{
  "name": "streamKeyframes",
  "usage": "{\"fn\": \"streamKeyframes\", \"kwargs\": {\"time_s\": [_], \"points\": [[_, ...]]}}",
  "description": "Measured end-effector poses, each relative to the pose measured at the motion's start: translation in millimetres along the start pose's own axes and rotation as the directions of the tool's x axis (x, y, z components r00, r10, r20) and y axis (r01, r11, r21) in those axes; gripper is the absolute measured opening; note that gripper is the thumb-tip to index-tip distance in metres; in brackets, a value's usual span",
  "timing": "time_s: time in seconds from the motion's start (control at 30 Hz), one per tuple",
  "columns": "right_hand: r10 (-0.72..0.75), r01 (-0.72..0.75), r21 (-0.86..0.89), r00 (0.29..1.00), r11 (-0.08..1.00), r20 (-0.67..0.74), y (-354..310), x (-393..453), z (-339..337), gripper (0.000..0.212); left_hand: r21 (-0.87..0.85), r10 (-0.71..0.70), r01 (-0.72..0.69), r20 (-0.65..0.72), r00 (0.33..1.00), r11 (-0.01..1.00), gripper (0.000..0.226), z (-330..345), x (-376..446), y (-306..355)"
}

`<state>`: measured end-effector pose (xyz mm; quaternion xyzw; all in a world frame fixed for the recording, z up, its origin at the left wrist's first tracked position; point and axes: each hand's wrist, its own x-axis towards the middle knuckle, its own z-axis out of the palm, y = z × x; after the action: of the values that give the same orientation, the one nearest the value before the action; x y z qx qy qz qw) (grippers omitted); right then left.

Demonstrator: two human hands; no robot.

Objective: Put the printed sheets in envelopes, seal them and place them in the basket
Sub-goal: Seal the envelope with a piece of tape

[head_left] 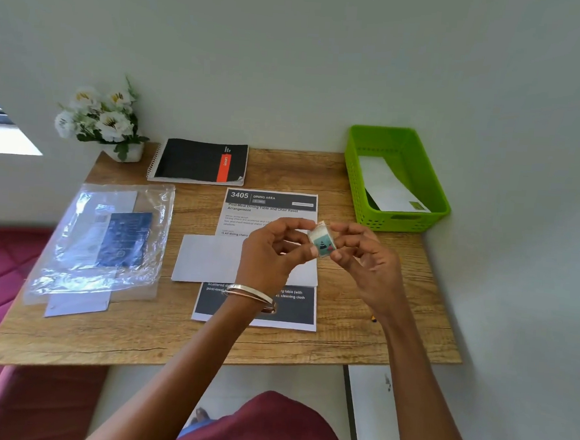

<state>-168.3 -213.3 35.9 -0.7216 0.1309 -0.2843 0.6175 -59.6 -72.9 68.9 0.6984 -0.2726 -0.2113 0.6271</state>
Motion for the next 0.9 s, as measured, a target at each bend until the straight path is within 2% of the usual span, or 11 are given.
{"fn": "streamKeyframes", "kwargs": {"time_s": [0.07,0.17,0.23,0.3,0.4,0.5,0.67,0.77,0.9], "points": [[-0.008,0.008,0.01,1.0,1.0,0.001,-1.0,0.7,1.8,0.011,0.034,0.019,-0.018,-0.04,0.999,0.999,0.03,-5.8,2.6,2.0],[-0.021,0.02,0.046,1.0,0.999,0.013,-4.0,2.0,4.5,0.018,-0.037,-0.022,0.02,-0.048,0.999,0.999,0.028,-12.3,5.5,5.2],[-0.025,0.024,0.037,0.999,0.999,0.03,-4.9,3.3,6.3,0.016,-0.018,-0.014,0.013,-0.064,0.998,1.0,0.026,-14.6,6.2,5.7],[-0.043,0.044,-0.02,0.998,0.999,0.036,-4.4,5.1,7.6,0.015,0.098,0.066,-0.058,-0.086,0.994,0.993,0.022,-15.9,6.3,5.0],[-0.105,0.111,-0.151,0.994,0.982,0.042,-6.1,7.4,8.6,0.014,0.313,0.233,-0.199,-0.075,0.97,0.929,0.021,-16.5,6.7,5.1],[-0.156,0.164,-0.274,0.986,0.948,0.05,-10.1,9.3,10.4,0.02,0.419,0.345,-0.297,-0.043,0.938,0.858,0.025,-19.9,10.1,3.2],[-0.155,0.188,-0.338,0.98,0.922,0.121,-11.7,12.3,13.3,0.012,0.582,0.524,-0.436,0.019,0.851,0.687,0.025,-21.6,11.7,-3.8],[-0.158,0.2,-0.372,0.977,0.906,0.141,-13.7,13.4,14.9,0.016,0.612,0.573,-0.472,0.037,0.819,0.635,0.023,-22.2,10.6,-6.2],[-0.156,0.213,-0.412,0.973,0.886,0.169,-14.6,13.9,13.5,0.016,0.614,0.552,-0.448,0.024,0.833,0.65,0.015,-23.8,11.5,-8.7]]}}
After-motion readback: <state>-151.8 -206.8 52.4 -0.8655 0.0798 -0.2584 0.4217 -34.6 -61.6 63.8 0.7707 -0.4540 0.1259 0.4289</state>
